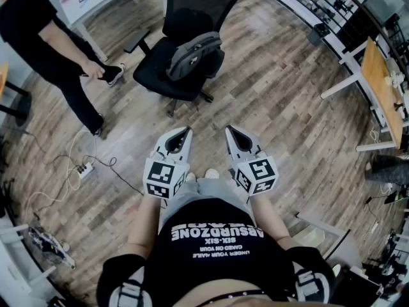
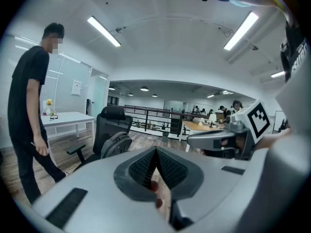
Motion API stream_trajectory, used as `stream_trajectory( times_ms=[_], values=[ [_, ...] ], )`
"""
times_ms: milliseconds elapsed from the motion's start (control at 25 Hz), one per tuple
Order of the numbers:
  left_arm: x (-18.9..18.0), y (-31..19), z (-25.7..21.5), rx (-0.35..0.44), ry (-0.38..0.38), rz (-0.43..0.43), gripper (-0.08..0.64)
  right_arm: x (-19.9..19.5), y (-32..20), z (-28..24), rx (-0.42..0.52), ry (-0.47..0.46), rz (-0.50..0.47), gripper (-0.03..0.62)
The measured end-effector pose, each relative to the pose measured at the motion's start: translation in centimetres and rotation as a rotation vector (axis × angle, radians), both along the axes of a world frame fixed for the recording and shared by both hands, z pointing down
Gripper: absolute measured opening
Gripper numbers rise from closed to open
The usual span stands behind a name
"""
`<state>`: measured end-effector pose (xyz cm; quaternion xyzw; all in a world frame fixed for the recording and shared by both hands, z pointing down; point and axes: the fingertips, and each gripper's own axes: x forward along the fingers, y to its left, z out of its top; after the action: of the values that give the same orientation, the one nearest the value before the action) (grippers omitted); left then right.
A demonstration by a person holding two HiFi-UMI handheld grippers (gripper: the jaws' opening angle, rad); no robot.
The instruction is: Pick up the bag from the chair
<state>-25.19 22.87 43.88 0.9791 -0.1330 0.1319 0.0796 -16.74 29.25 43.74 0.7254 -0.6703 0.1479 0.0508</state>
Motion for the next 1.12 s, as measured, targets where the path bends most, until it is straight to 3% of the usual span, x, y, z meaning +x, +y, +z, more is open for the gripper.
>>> stream_trajectory(
  times_ms=[720,1120],
  values=[
    [6.3,1.6,1.0,0.006,-0.021,-0.062,0.015,6.0,1.8,0.3,-0.009,0.077,-0.078,0.015],
    [11.2,-1.9,1.9,-0.009,-0.049,-0.057,0.015,10.6,-1.3,1.3,-0.021,0.080,-0.075,0.015]
  ],
)
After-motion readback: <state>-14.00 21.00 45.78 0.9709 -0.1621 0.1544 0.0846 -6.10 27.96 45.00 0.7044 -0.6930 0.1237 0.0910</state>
